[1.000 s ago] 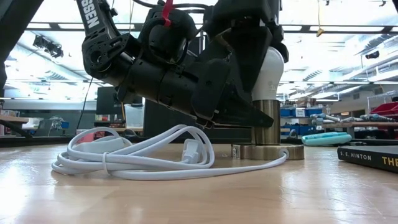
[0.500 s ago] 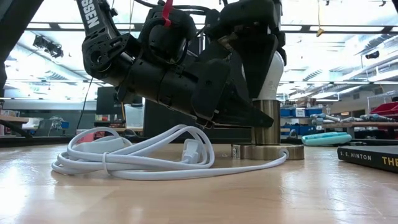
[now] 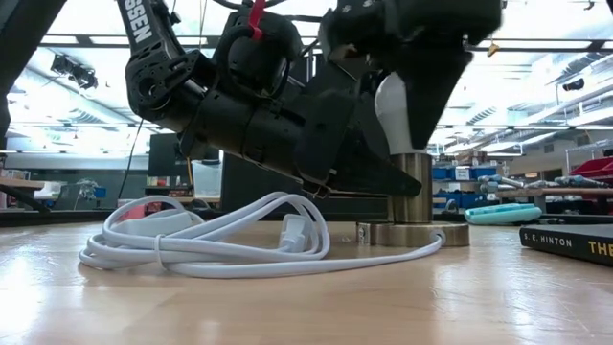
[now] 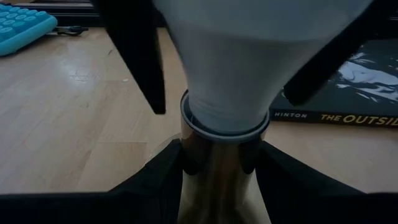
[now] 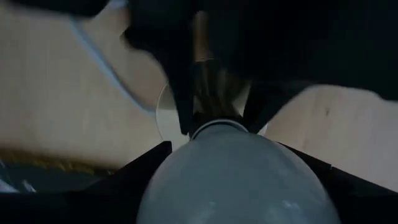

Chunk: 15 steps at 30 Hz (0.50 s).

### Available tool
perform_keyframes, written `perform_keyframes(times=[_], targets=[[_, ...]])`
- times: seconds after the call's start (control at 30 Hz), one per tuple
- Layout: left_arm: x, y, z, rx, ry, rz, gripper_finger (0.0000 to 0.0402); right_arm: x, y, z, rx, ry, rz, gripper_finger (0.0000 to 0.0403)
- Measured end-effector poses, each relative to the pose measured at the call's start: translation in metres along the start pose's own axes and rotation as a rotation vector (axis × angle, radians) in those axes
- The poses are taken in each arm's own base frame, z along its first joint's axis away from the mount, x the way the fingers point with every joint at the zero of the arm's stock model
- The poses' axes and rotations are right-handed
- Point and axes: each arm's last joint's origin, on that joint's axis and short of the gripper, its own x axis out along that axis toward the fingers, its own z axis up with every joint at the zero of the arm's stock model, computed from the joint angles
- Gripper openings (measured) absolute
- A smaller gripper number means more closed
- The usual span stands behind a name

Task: Screw lightbulb
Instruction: Remove the white lightbulb into the silver lamp

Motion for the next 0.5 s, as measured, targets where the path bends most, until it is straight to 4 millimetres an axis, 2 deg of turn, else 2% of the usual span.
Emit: perform_keyframes(times=[0.23,0.4,0.5], targets=[[0.0000,-0.0001,0.0000,0.009,0.000,-0.003,0.0178,-0.0001,0.0079,-0.0015,-0.370,0.008,-0.033,0.0253],[-0.0001,-0.0002,-0.0002,0.025,0.000,0.001,0.0178,0.0000,0.0064,-0.0025,-0.658,0.036,-0.088,0.0276],[-0.0002,-0.0001,-0.0004,0.028,0.001,0.006,0.0178,-0.0006,0.0050,-0.0025,-0.731,0.051,-0.135,0.0284]])
